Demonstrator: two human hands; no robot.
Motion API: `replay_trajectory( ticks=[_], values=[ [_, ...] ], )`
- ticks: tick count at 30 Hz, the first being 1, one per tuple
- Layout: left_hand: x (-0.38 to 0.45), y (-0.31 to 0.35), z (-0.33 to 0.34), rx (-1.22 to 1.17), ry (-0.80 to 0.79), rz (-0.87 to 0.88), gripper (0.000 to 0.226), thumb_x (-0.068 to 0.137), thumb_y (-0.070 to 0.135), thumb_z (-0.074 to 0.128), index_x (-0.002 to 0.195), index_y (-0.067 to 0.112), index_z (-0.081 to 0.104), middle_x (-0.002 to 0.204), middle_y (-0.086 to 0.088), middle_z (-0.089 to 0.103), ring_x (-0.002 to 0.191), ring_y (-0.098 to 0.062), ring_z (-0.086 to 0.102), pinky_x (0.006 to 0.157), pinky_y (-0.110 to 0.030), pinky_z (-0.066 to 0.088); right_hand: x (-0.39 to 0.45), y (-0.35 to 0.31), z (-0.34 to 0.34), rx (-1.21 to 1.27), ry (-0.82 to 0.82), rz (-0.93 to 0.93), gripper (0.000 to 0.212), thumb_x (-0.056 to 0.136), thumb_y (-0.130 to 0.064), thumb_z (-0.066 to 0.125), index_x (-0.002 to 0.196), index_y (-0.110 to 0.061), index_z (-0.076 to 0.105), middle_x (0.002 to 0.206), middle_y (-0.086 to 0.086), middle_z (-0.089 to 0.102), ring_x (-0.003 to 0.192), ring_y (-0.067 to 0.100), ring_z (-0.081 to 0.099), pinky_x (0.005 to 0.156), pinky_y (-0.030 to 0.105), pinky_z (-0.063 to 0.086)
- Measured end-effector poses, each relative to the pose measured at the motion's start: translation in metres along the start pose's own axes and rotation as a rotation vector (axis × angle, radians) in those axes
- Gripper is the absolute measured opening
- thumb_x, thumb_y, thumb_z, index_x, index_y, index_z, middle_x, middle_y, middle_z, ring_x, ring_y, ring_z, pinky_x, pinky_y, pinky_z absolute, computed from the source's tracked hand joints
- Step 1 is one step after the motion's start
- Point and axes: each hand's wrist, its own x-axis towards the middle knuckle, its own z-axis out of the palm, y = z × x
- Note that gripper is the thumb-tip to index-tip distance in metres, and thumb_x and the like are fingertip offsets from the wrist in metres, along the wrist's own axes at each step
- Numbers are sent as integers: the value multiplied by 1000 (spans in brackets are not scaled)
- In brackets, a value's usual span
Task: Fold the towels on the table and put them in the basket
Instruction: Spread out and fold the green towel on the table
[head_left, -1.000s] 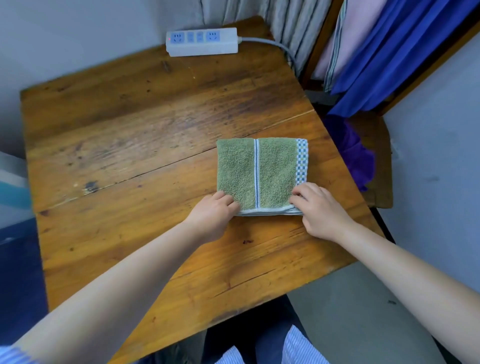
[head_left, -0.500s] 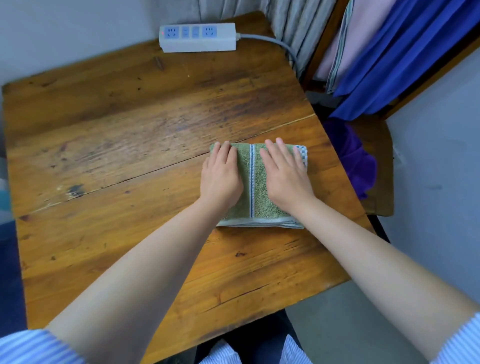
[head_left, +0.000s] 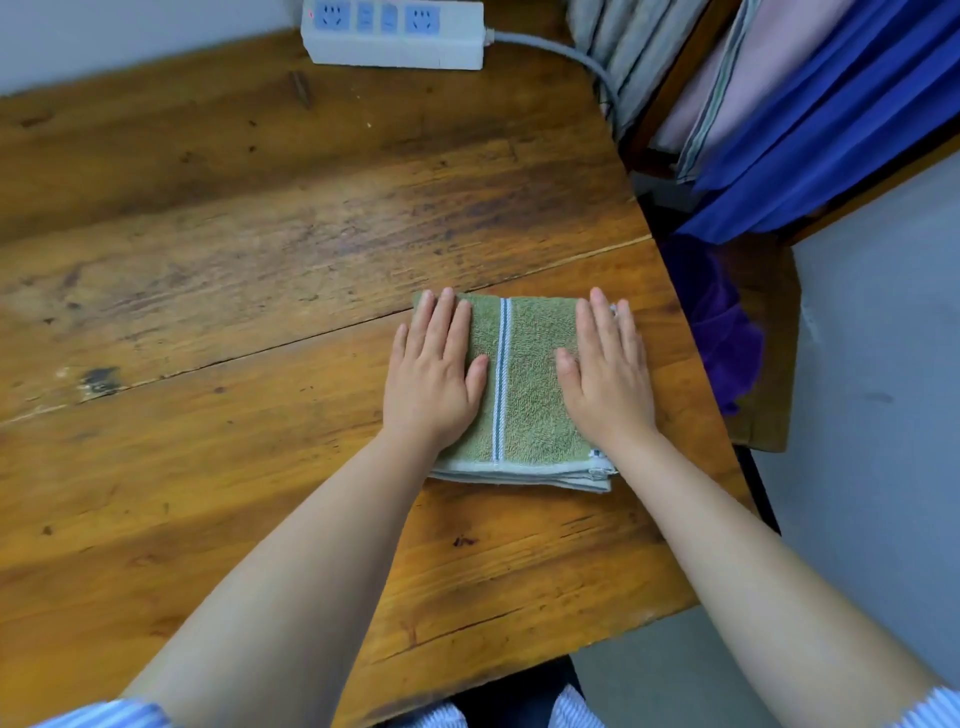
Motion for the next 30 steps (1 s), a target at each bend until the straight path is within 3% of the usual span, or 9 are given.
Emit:
replay_trajectory(
  ticks=[5, 7, 9, 11, 13, 16, 23, 27, 30],
  values=[
    [-10, -5, 6, -56, 167, -35, 63, 86, 37, 34, 133, -4, 43, 140, -27, 42, 129, -43, 41, 105, -50, 34, -3, 22, -15, 12, 0, 167, 71, 86, -45, 12, 146, -7, 15, 156, 9, 9, 145, 25, -1, 116, 47, 0],
    [-28, -6, 6, -68, 202, -129, 61, 85, 34, 37, 126, -10, 48, 129, -31, 51, 117, -47, 52, 100, -45, 41, -1, 22, -27, -6, 76, 94, 73, 85, -46, 15, 141, -2, 27, 153, 15, 19, 144, 29, 8, 115, 49, 5],
    [-52, -5, 6, -29, 119, -241, 61, 83, 36, 37, 119, -10, 54, 113, -28, 61, 98, -44, 62, 82, -46, 52, 9, 10, -40, -42, 142, -86, 68, 84, -41, 21, 134, 2, 40, 145, 20, 35, 140, 35, 21, 113, 51, 14],
    [-71, 1, 6, -6, 27, -322, 62, 81, 41, 34, 112, -6, 60, 94, -22, 66, 81, -39, 65, 66, -42, 54, 23, -11, -50, -41, 39, -245, 52, 90, -30, 33, 131, 0, 44, 141, 16, 42, 138, 31, 27, 114, 47, 15],
    [-79, 9, -1, -62, -67, -463, 57, 87, 44, 32, 117, 1, 56, 100, -18, 63, 92, -38, 60, 75, -41, 49, 39, -36, -53, -76, -166, -401, 45, 94, -23, 40, 136, -7, 38, 143, 8, 40, 137, 23, 28, 115, 40, 15],
    [-78, 16, 1, -127, -94, -672, 41, 94, 38, 43, 121, 8, 49, 117, -14, 55, 112, -33, 50, 89, -39, 42, 58, -70, -49, -141, -353, -476, 51, 92, -23, 46, 139, -11, 31, 142, 8, 40, 132, 25, 34, 111, 42, 26],
    [-78, 17, -11, -428, -184, -864, 36, 91, 30, 53, 115, 2, 54, 120, -18, 58, 112, -35, 54, 88, -36, 45, 63, -112, -51, -127, -559, -413, 69, 79, -11, 61, 141, -16, 30, 139, 9, 46, 127, 28, 43, 108, 43, 33],
    [-123, -4, -33, -460, -56, -933, 28, 93, 21, 50, 117, 7, 47, 116, -19, 59, 109, -36, 55, 83, -37, 44, 41, -142, -62, -19, -646, -476, 72, 75, -7, 65, 139, -14, 32, 133, 11, 49, 116, 24, 50, 93, 29, 41],
    [-175, -28, -58, -500, 122, -981, 29, 89, 10, 49, 119, 13, 48, 116, -17, 61, 107, -36, 55, 80, -37, 44, 10, -180, -70, -10, -733, -600, 52, 74, -5, 68, 123, -13, 52, 121, 9, 58, 106, 22, 54, 86, 27, 42]
  ],
)
